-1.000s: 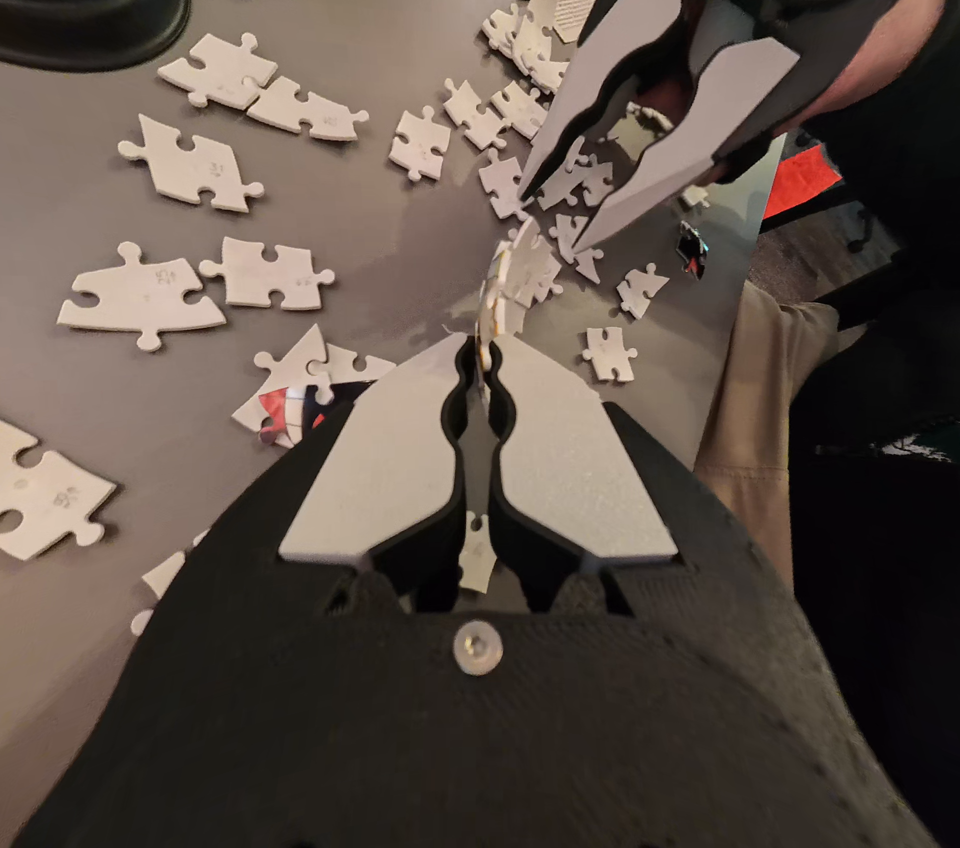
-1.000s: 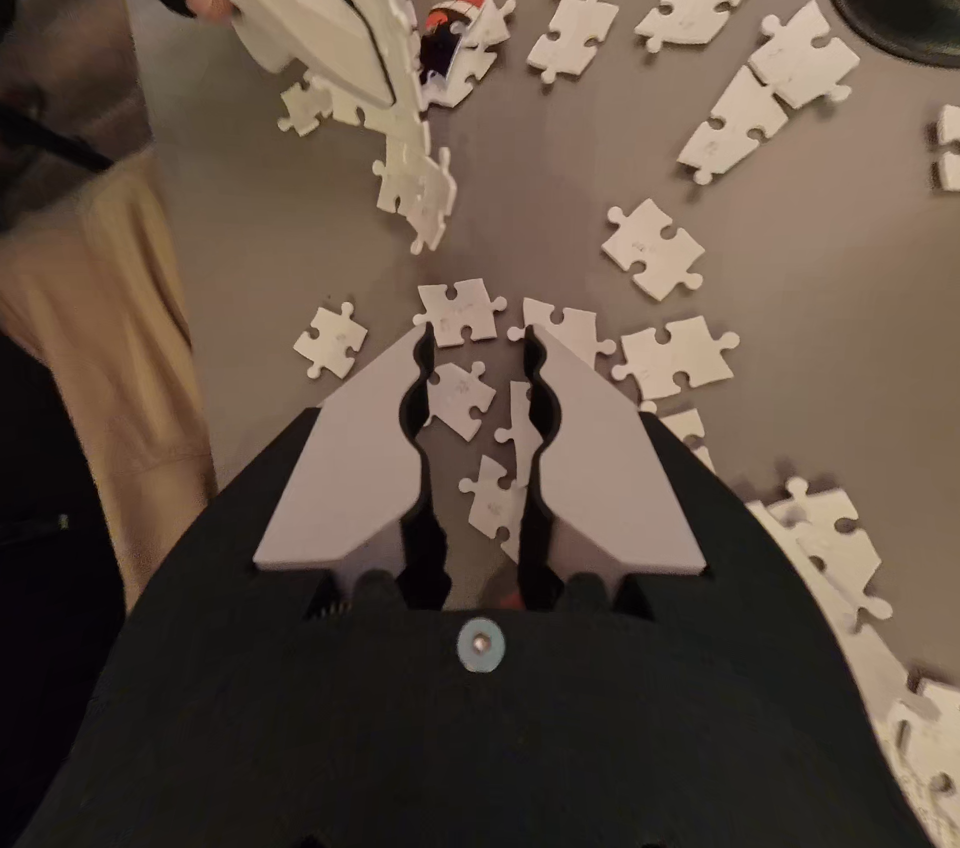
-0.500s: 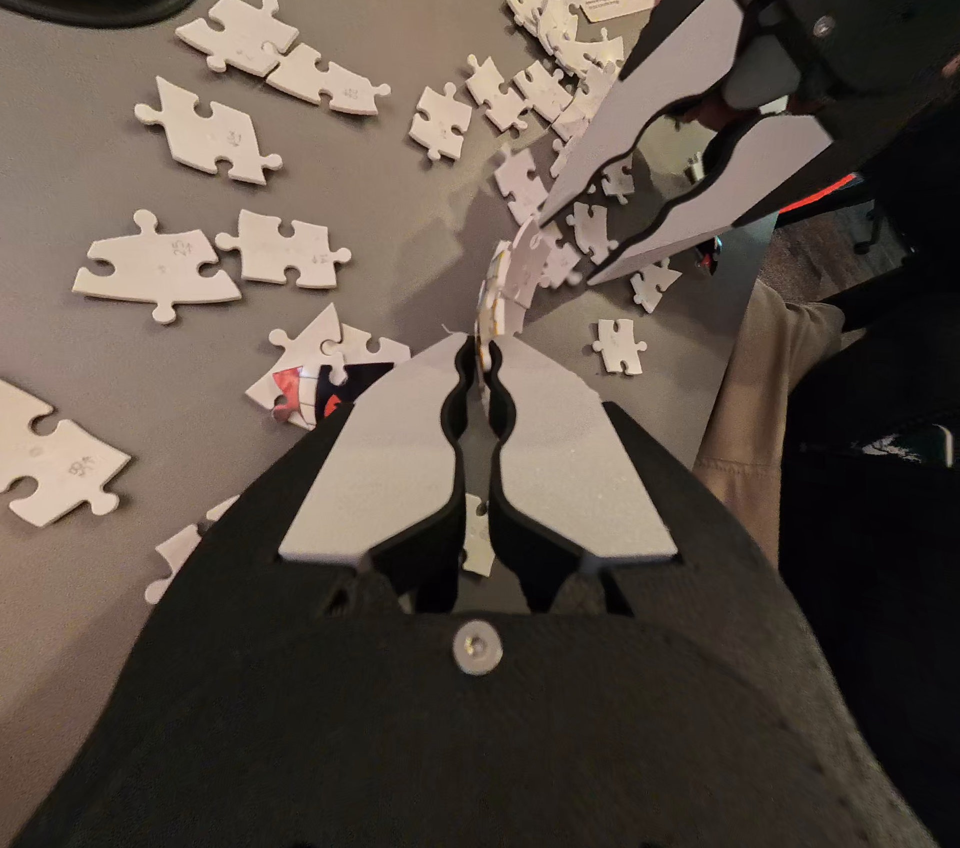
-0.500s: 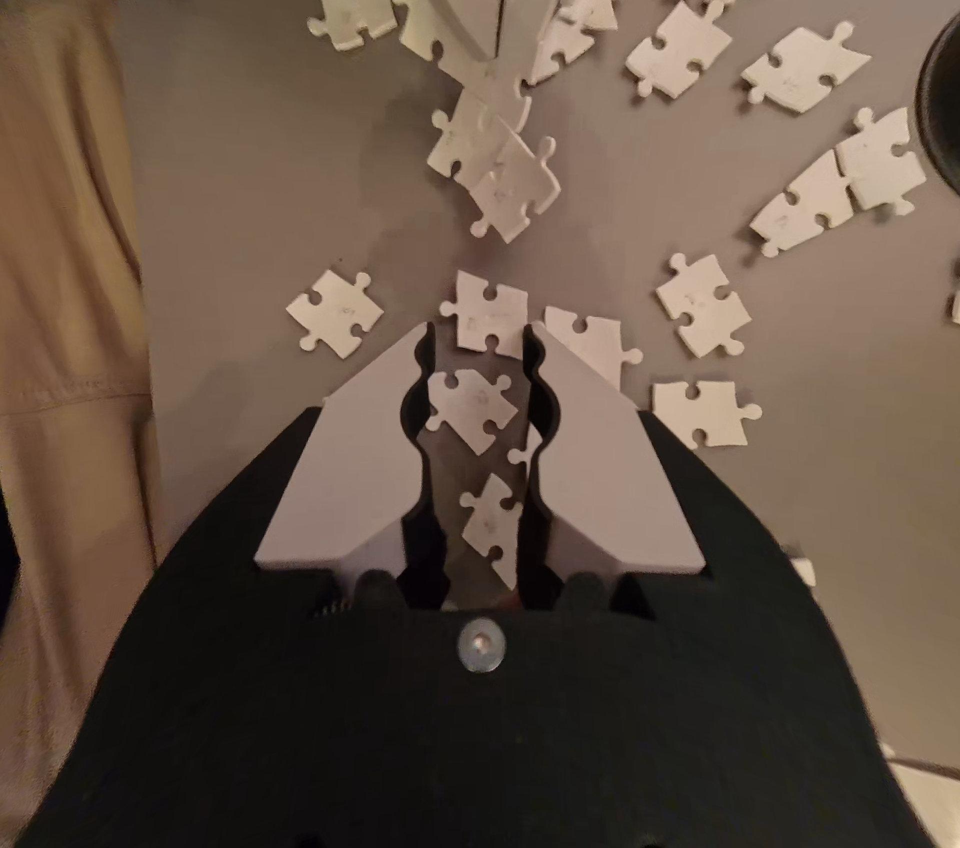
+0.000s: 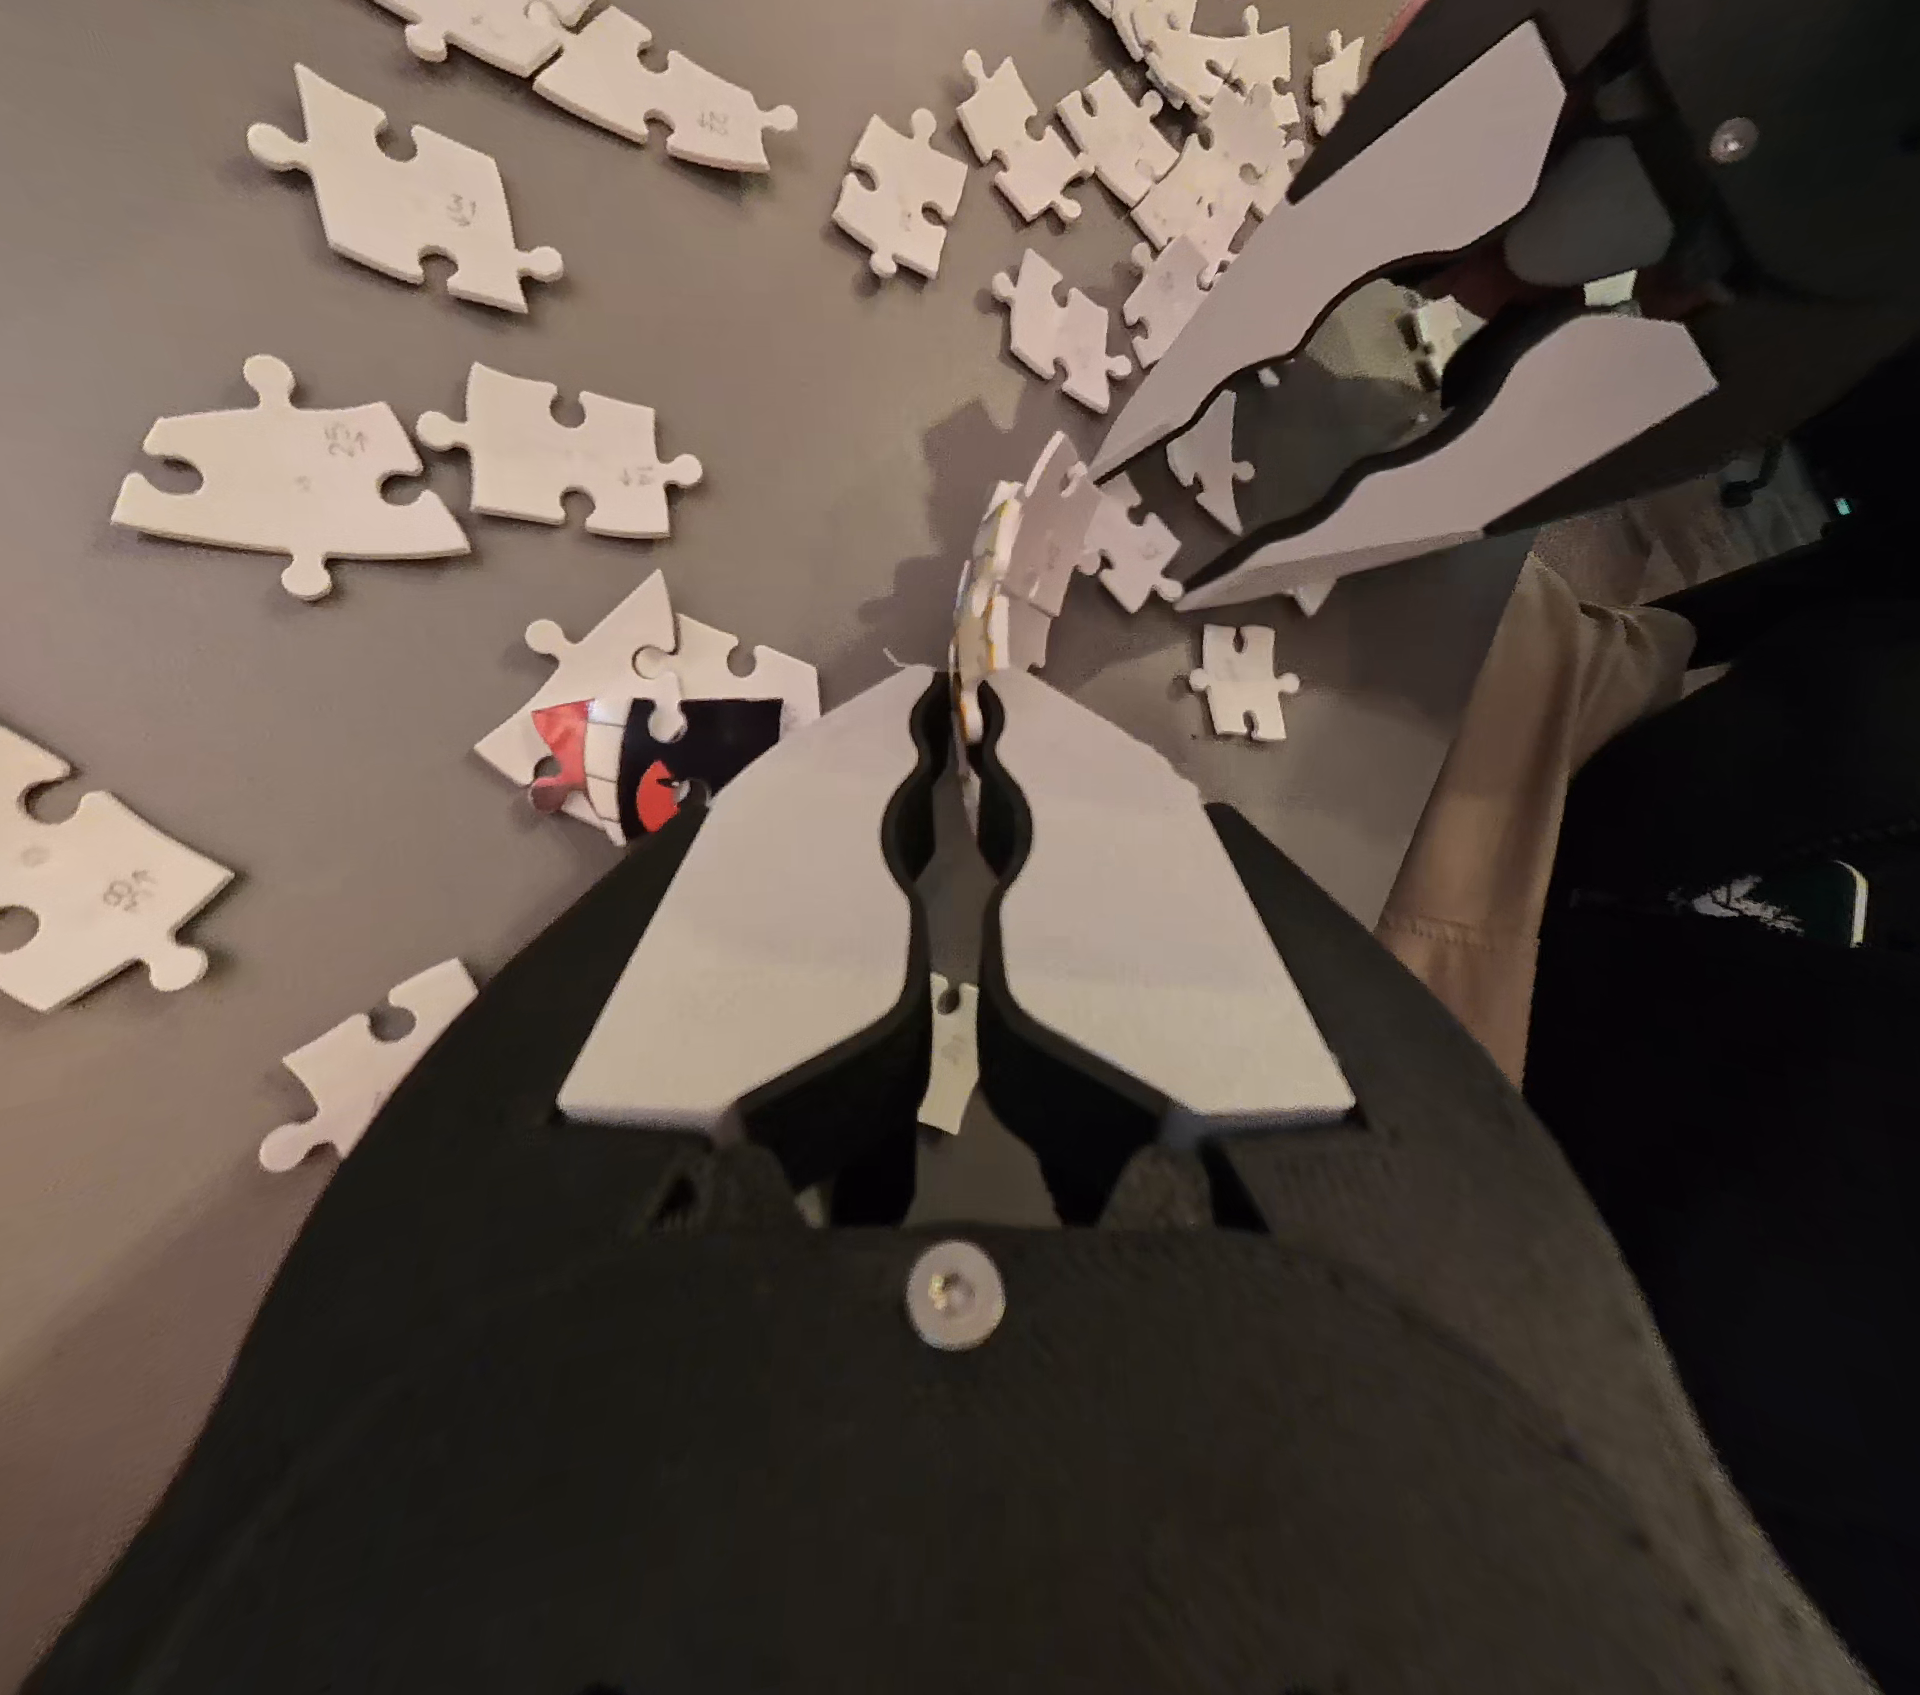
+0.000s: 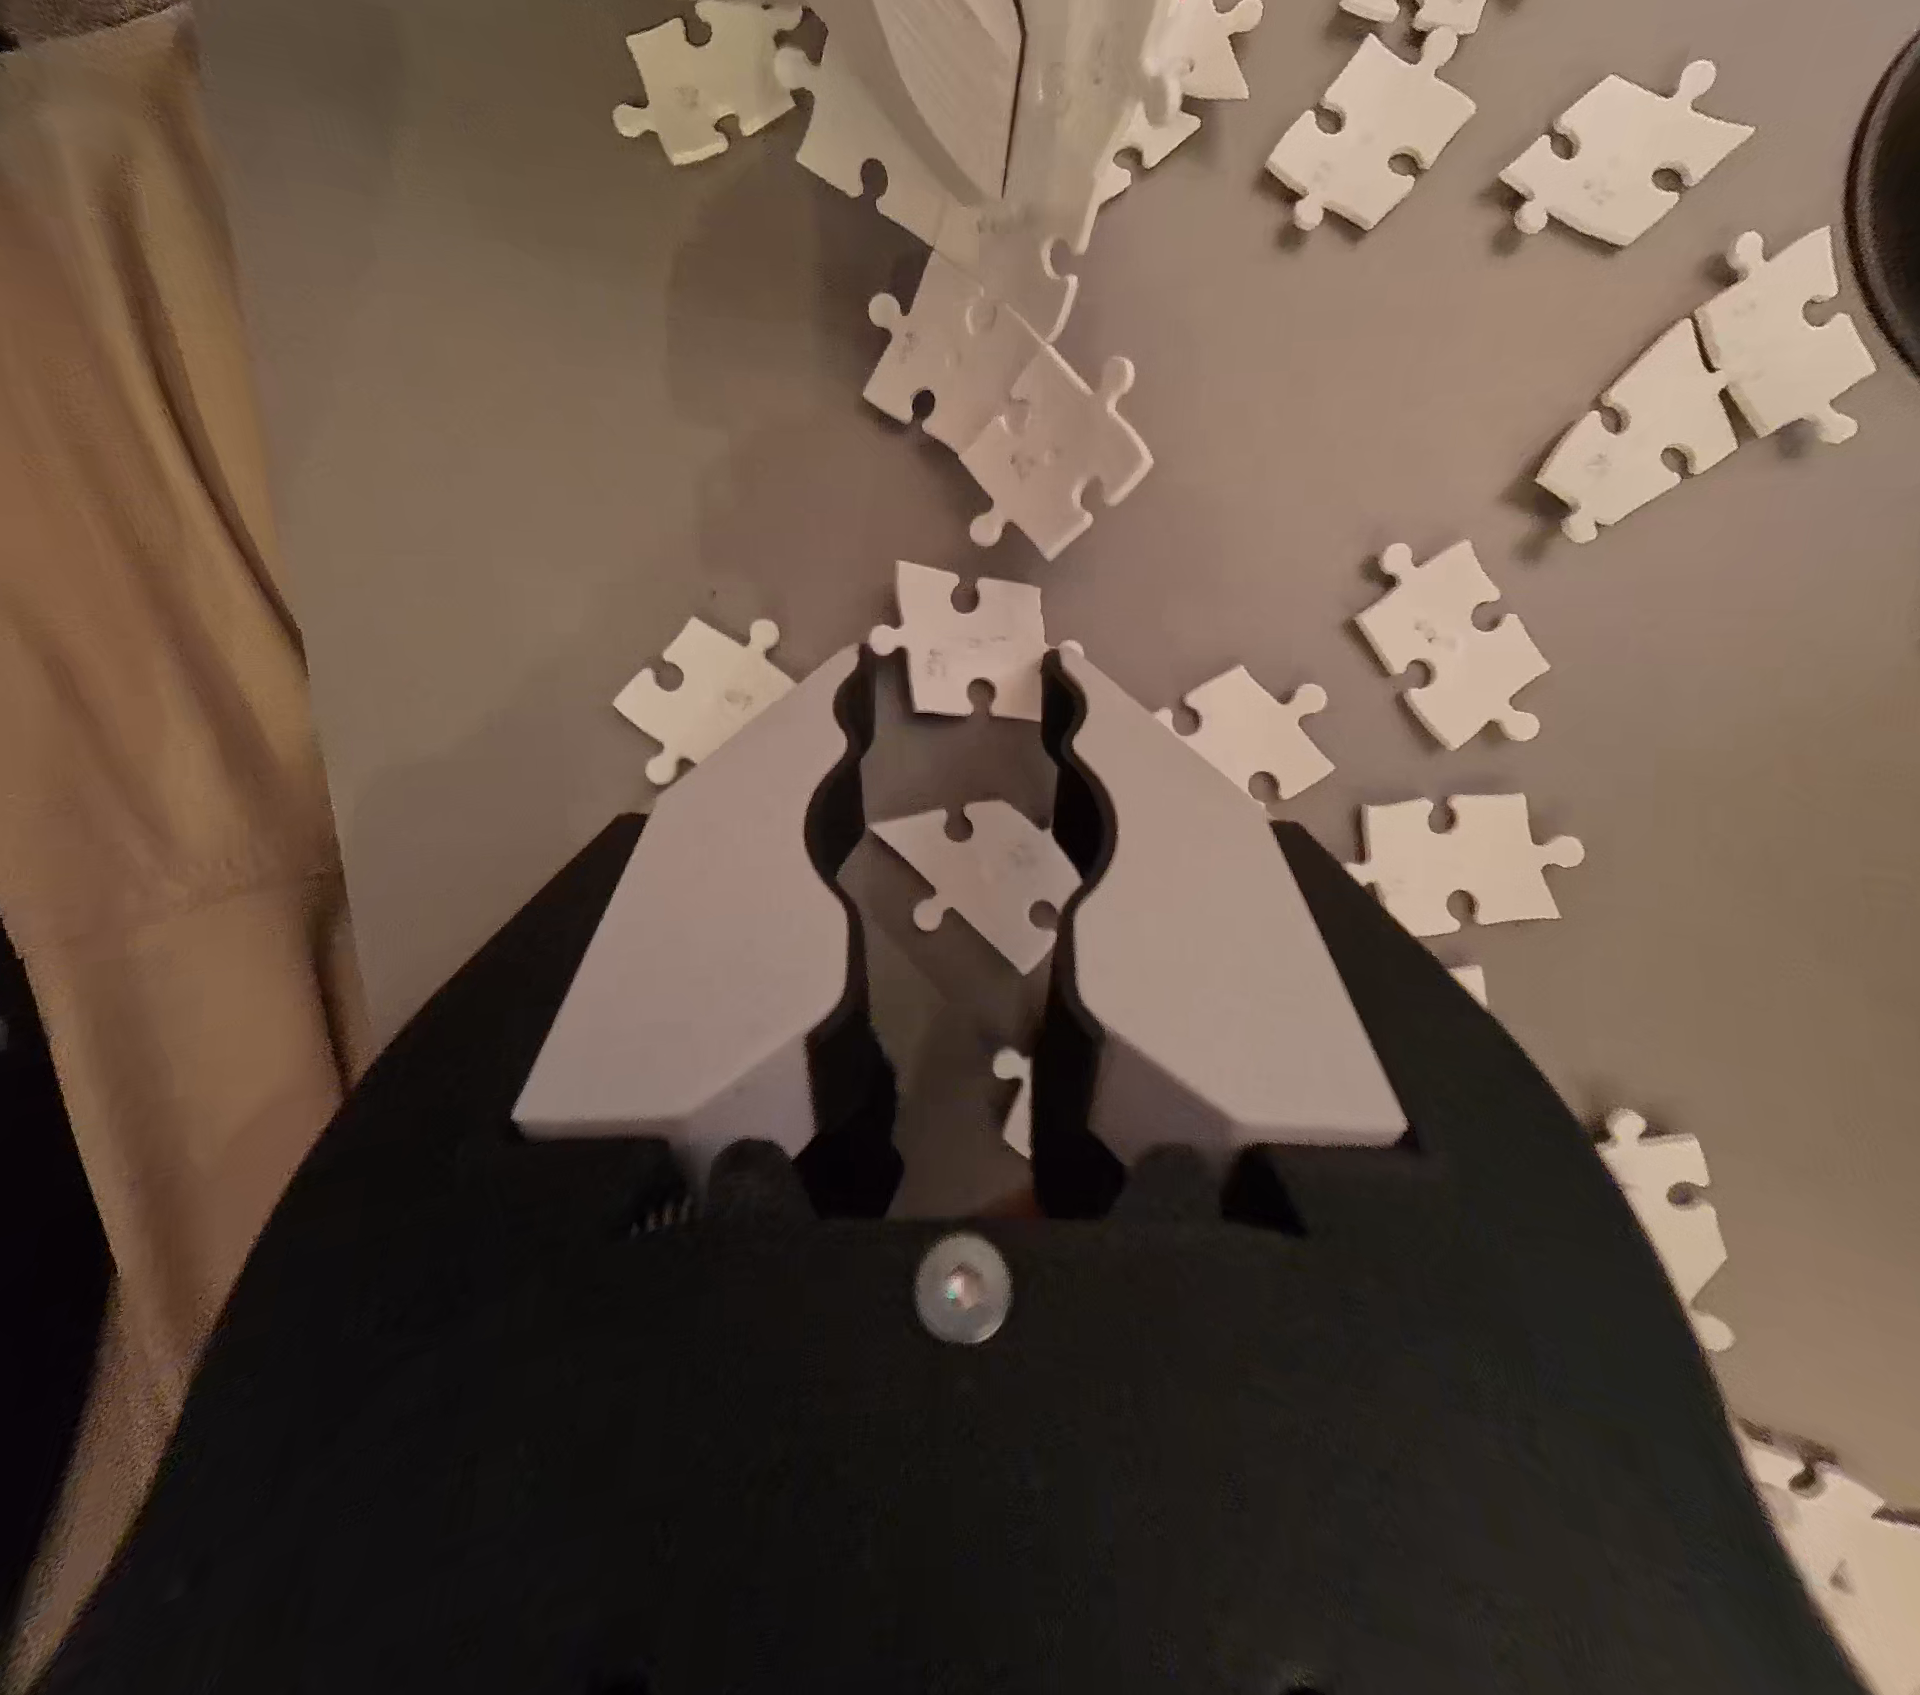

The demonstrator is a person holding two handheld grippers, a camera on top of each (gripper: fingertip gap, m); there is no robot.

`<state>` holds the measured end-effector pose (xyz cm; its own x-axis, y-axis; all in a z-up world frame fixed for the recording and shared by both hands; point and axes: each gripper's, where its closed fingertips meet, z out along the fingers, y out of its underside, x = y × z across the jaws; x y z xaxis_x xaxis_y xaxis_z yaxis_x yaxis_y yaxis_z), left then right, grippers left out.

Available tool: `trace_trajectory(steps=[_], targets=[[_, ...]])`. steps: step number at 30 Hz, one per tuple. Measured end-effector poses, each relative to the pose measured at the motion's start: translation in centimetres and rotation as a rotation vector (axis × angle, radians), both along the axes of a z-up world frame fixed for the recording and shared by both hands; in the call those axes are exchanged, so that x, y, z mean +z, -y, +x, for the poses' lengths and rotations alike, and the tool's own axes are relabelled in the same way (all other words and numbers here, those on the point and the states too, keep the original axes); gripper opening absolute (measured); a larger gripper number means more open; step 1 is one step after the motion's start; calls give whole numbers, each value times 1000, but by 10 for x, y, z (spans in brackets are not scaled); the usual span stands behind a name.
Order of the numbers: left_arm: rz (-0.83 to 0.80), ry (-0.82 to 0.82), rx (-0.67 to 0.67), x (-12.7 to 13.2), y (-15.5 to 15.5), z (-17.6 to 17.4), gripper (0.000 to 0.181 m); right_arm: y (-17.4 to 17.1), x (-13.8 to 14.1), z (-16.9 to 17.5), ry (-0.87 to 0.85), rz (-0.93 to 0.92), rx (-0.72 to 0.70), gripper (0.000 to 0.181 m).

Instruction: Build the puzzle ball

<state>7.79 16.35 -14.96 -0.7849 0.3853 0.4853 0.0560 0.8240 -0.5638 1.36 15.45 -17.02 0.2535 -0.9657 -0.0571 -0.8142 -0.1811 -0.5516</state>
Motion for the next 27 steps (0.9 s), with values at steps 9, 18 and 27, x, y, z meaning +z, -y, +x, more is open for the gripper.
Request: trace_trajectory(steps=[9,18,27], targets=[[37,32,33,1,-1,1,2,-3,1,4,-14,-19,-115,38],[36,26,33,4,-1,-2,2,-14,8,-2,7,-2,-92,32],[53,35,33,0,-1,-1,2,-17,4,-3,-6,55,-85,34]])
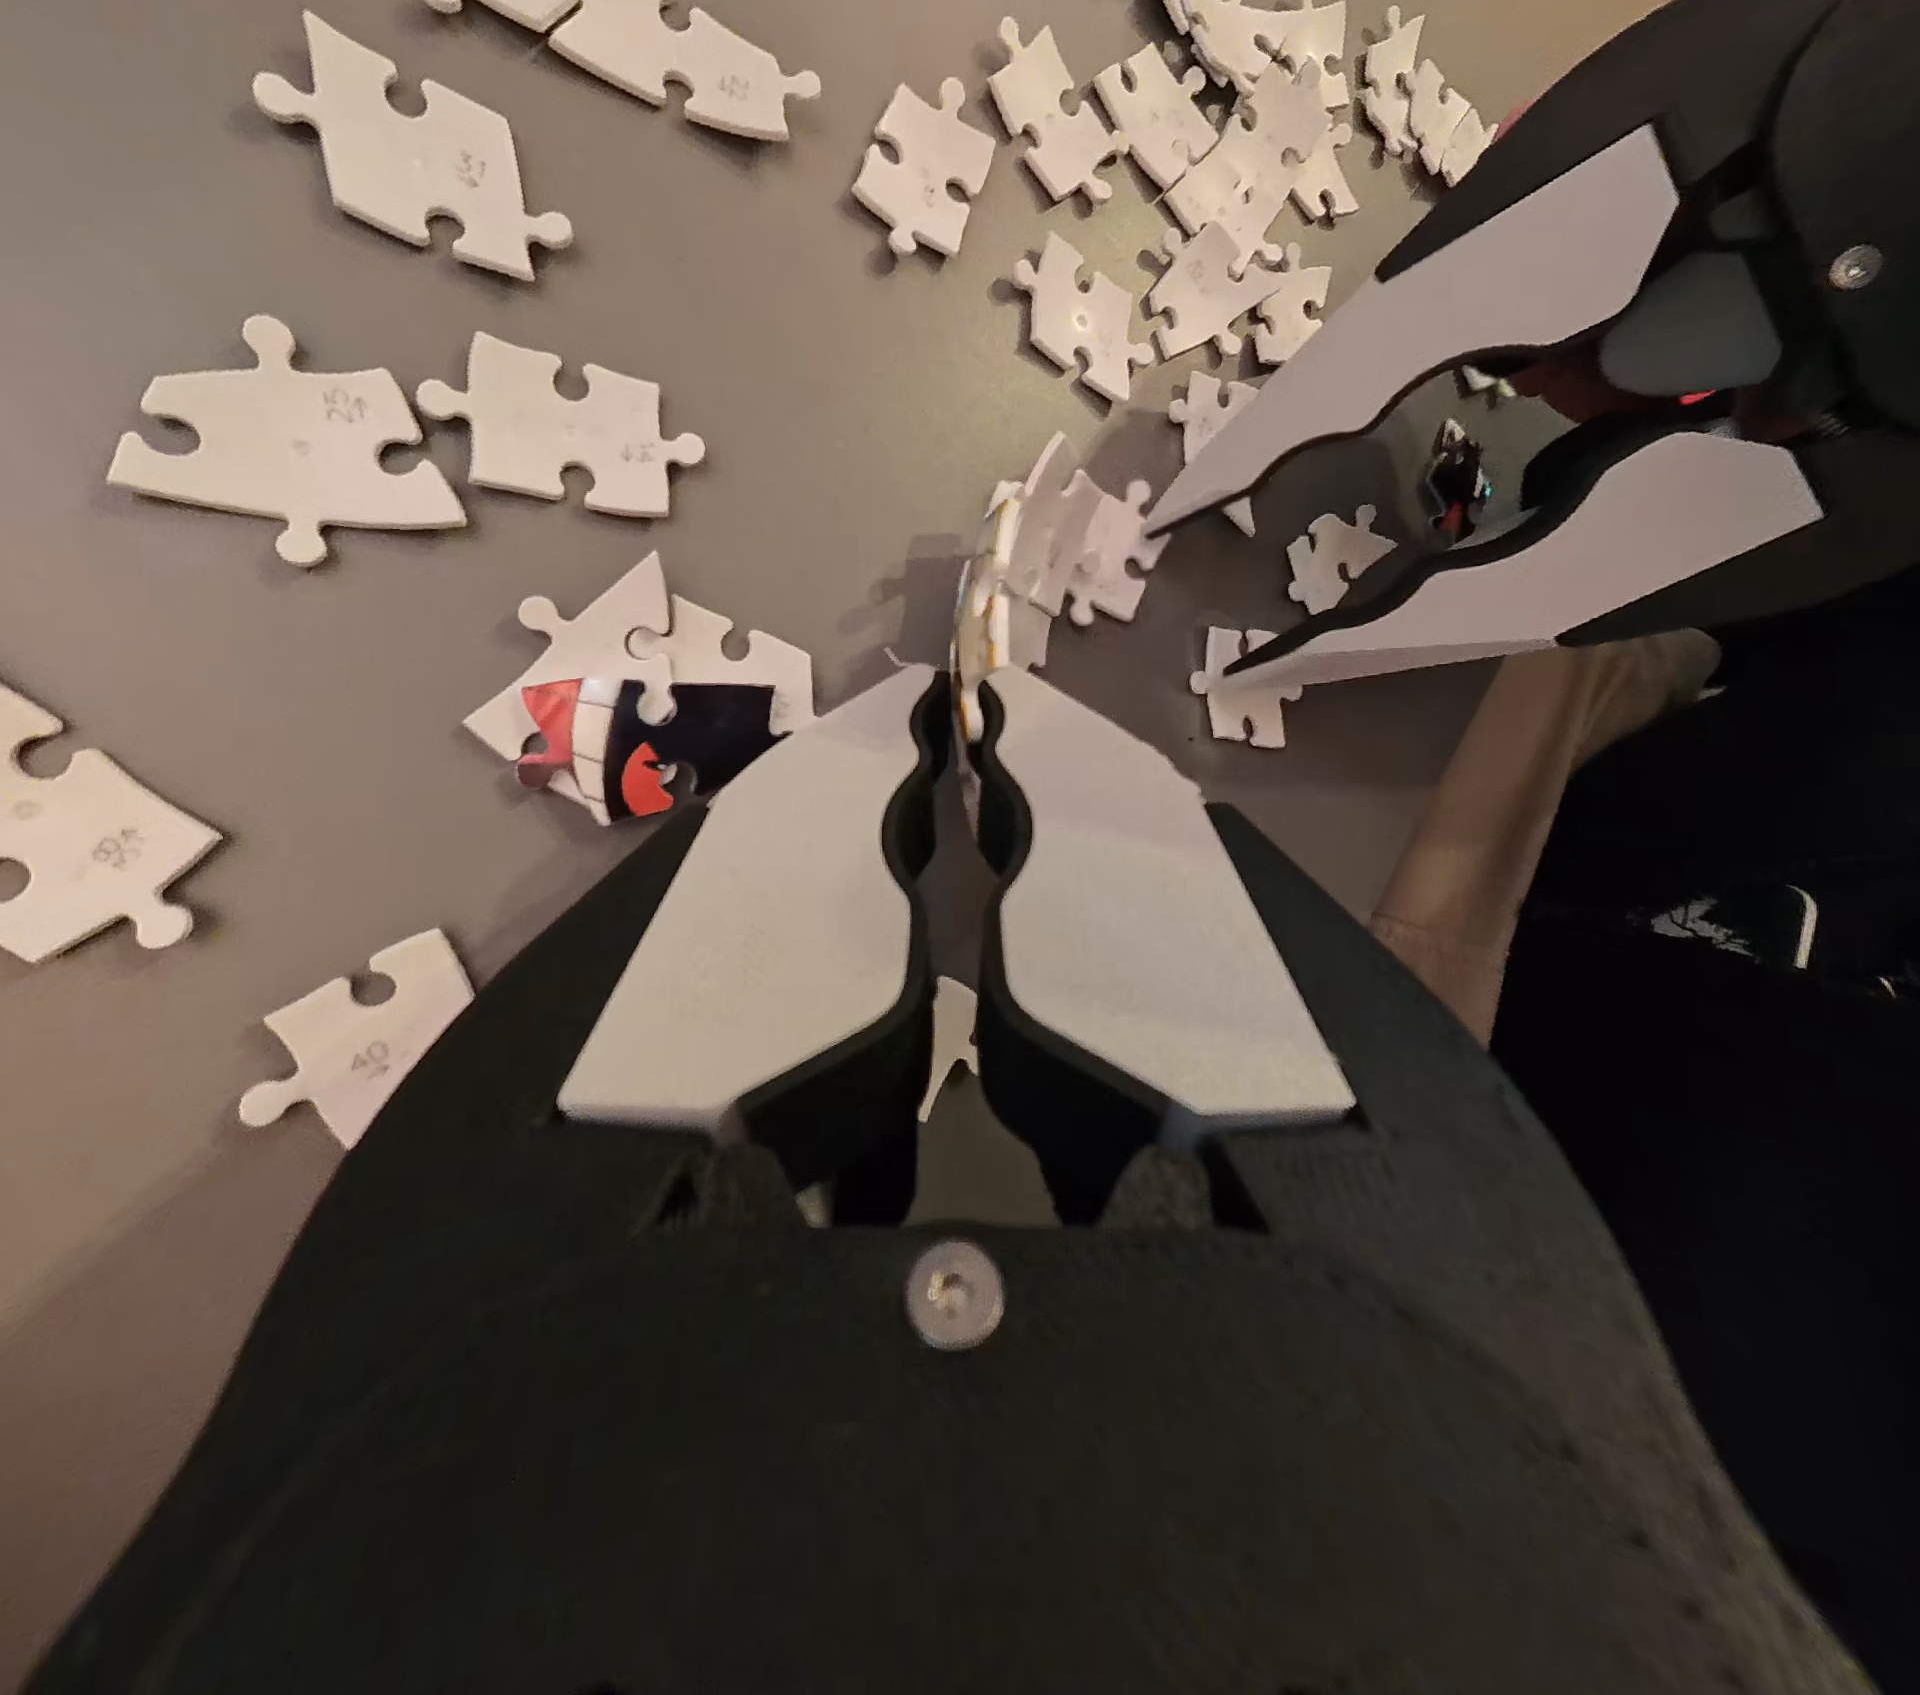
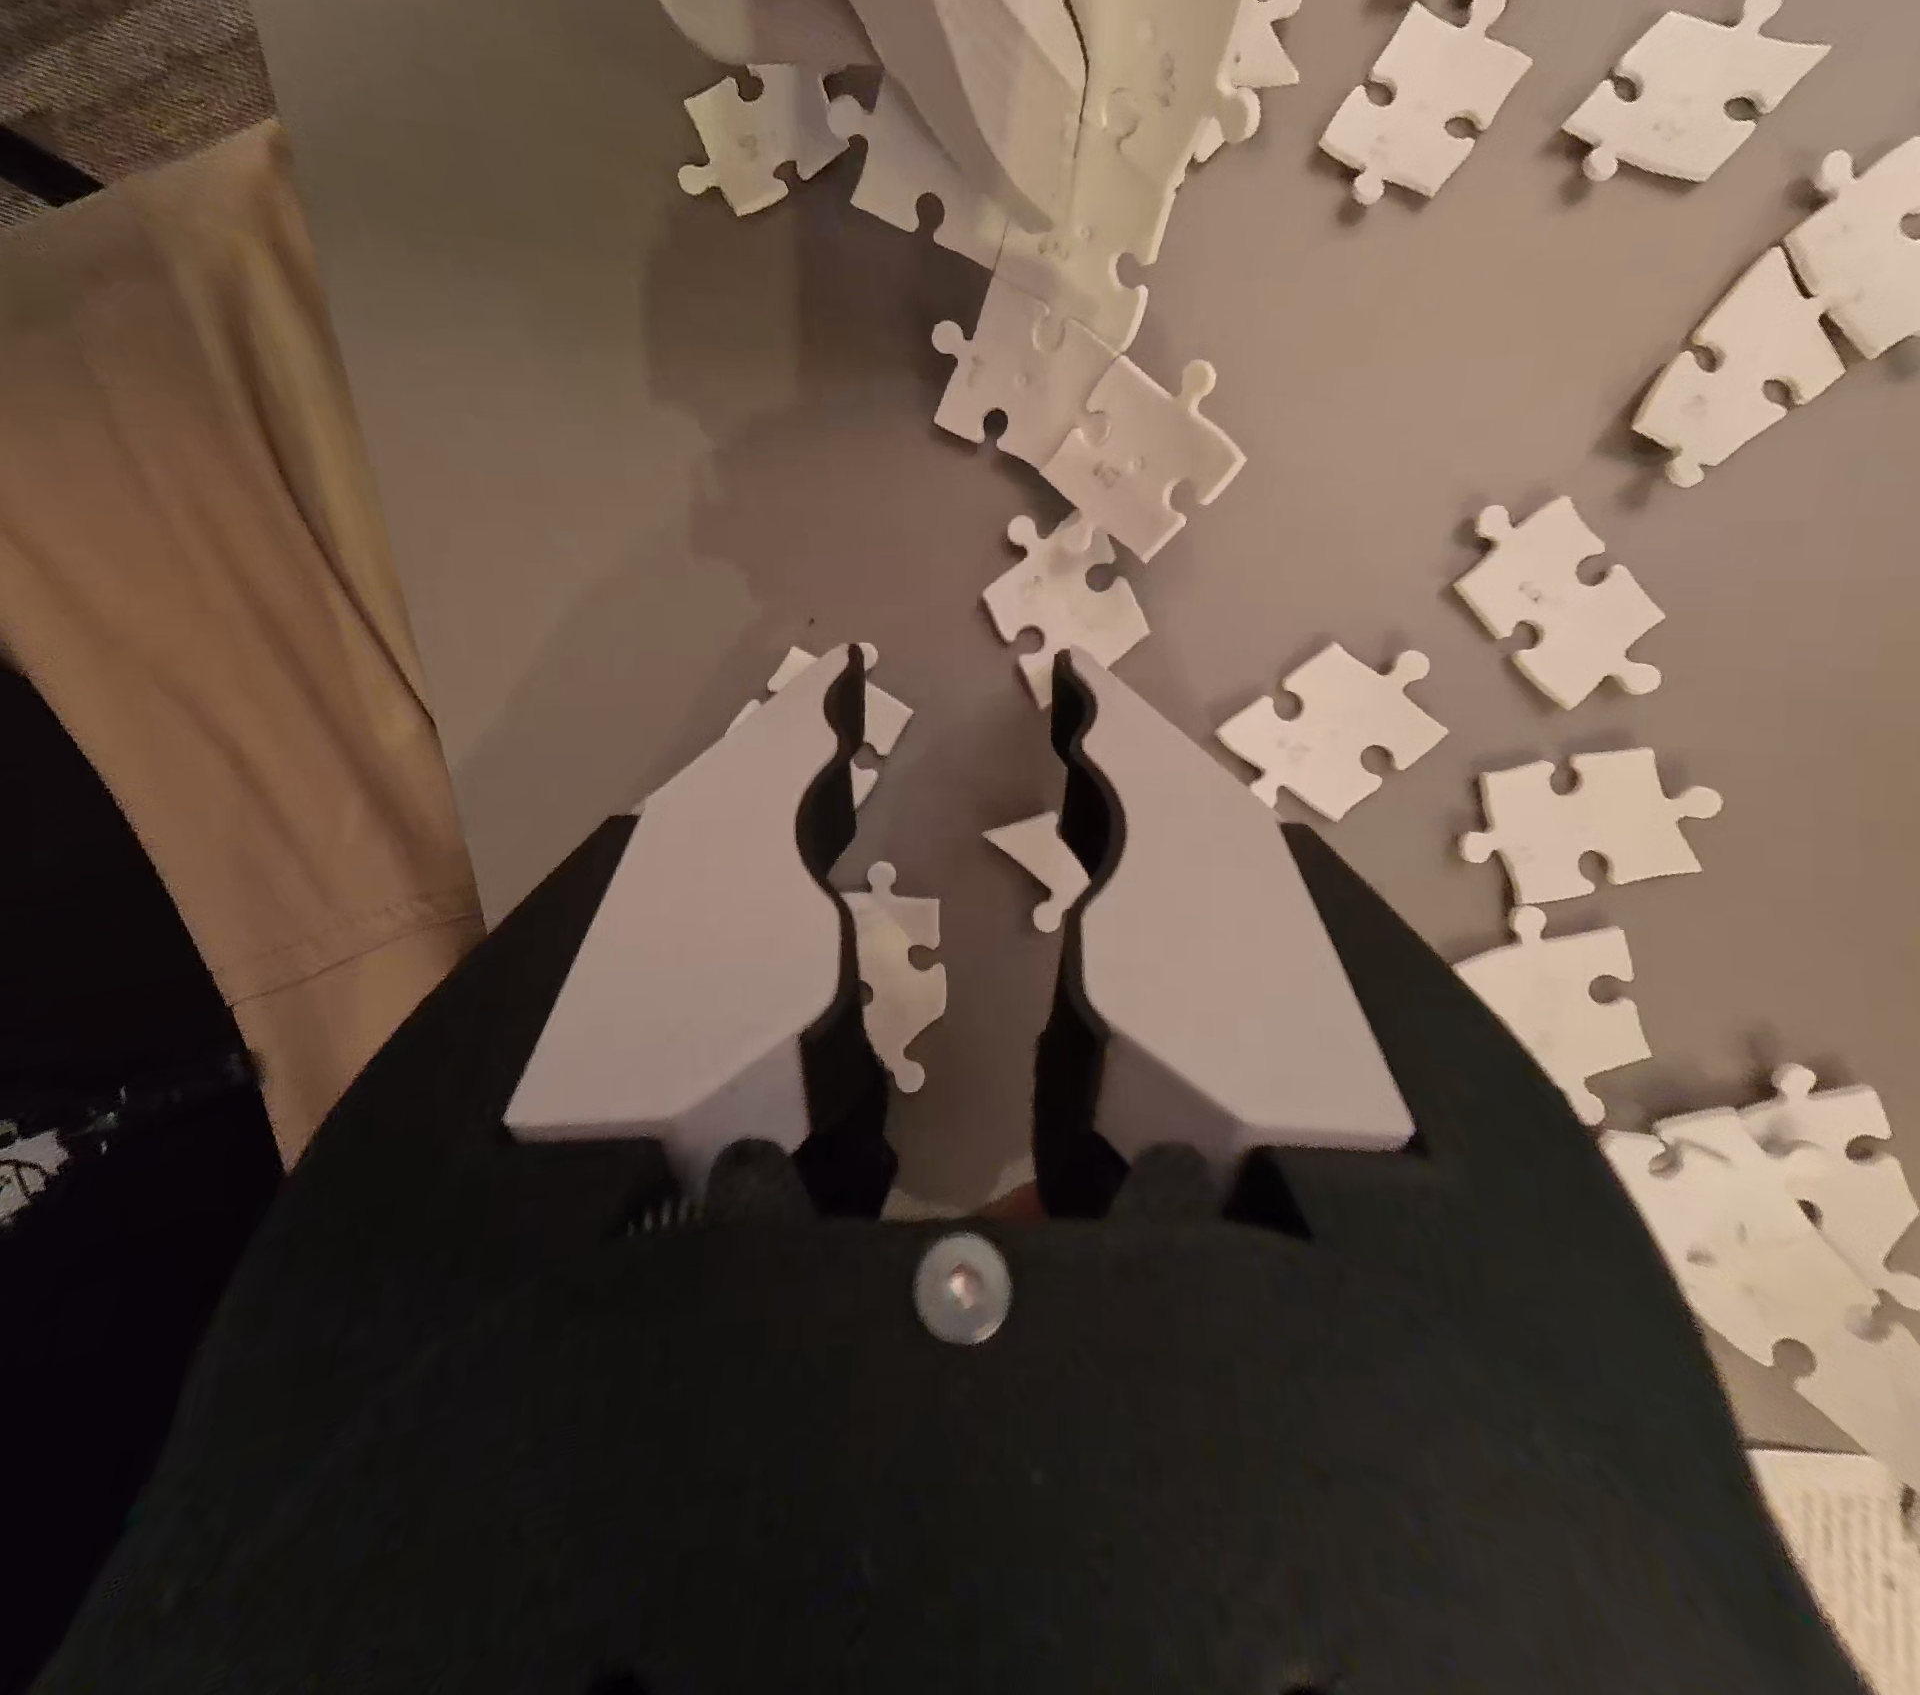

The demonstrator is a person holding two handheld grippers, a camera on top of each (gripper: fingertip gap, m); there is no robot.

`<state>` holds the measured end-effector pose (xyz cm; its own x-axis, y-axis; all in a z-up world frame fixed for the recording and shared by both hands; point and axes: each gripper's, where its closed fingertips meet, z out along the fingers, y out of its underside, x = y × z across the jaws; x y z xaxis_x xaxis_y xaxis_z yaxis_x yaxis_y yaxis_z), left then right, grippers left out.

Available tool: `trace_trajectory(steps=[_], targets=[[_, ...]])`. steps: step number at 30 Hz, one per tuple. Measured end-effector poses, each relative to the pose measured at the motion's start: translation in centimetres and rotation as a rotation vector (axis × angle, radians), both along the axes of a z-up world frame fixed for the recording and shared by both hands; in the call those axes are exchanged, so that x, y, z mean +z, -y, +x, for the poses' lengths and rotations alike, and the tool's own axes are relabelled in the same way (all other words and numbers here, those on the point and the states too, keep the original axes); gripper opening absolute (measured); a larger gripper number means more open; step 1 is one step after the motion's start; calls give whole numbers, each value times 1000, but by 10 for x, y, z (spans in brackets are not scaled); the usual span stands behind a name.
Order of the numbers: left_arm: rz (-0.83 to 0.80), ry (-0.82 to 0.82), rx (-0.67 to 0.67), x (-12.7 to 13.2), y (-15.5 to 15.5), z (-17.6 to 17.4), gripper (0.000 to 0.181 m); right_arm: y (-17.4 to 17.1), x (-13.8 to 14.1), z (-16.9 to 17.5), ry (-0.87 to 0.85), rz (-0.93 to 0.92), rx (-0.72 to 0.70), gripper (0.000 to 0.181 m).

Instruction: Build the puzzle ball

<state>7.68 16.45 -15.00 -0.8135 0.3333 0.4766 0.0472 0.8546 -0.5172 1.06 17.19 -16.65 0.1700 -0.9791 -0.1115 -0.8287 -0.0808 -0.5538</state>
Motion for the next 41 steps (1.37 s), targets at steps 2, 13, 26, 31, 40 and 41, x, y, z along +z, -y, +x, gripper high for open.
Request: trace_trajectory(steps=[2,13,26,31,40,41], targets=[[-2,0,-1,0,0,0,2,3,-1,0,-3,-3,-11,34],[-4,2,-1,3,2,3,2,2,-3,1,-6,-19,33,33],[9,-2,-24,6,7,4,2,5,-3,0,-11,-49,161,26],[20,-12,-45,5,8,2,2,8,-4,0,-19,-91,231,17],[65,-22,-97,1,9,-4,2,12,-4,2,-27,-105,289,14],[71,-23,-98,0,9,-4,2,12,-4,2,-25,-107,289,14]])
